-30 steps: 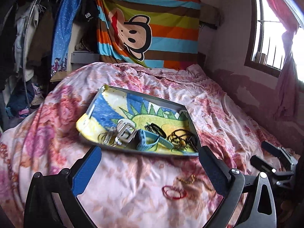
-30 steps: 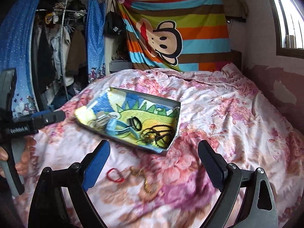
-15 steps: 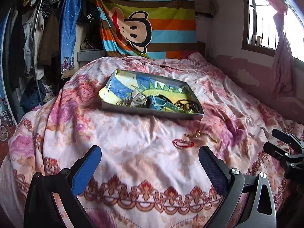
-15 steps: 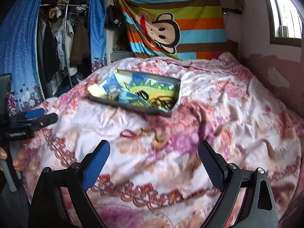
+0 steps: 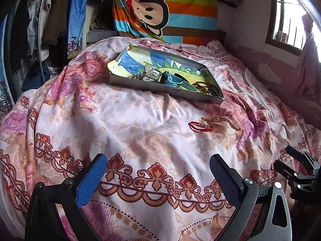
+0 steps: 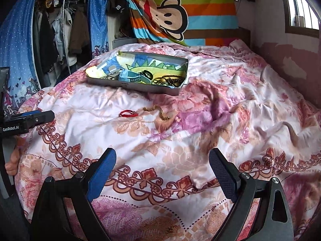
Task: Organize jewelry
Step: 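Move the left tool to the red string bracelet while the right tool reaches the gold chain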
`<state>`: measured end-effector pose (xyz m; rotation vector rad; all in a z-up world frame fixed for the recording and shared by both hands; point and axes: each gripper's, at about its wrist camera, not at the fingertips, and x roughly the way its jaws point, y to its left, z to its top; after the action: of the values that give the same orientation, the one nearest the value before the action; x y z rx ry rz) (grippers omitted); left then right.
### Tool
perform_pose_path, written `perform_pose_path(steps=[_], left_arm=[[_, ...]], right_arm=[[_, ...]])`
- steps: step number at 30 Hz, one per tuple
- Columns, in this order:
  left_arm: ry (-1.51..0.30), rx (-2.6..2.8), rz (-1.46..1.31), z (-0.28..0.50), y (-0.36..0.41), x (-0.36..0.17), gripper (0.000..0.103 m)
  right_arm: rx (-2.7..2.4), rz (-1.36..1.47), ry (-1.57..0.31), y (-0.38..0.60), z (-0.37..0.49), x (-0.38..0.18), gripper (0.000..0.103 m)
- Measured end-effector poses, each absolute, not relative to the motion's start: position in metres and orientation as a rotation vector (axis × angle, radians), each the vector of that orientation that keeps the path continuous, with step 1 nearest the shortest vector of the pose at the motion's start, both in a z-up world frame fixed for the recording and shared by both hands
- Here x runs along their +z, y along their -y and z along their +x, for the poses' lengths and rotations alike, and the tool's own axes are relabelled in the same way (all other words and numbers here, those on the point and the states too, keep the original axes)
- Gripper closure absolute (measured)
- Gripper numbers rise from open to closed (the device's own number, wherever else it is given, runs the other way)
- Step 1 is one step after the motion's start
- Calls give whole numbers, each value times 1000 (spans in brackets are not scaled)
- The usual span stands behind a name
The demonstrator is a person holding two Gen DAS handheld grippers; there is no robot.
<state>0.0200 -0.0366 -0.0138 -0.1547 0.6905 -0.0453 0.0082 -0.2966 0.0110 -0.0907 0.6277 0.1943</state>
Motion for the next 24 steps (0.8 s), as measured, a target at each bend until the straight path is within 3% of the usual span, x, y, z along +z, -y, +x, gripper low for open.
perform_pose_path(steps=[16,24], left_arm=[[-654,-54,-201,68,33,0,0],[-756,-230,-222,119,46,-9,0]], right_arm=[[240,-115,-638,300,71,16,12],[317,-80,-697,299,114,4,13]])
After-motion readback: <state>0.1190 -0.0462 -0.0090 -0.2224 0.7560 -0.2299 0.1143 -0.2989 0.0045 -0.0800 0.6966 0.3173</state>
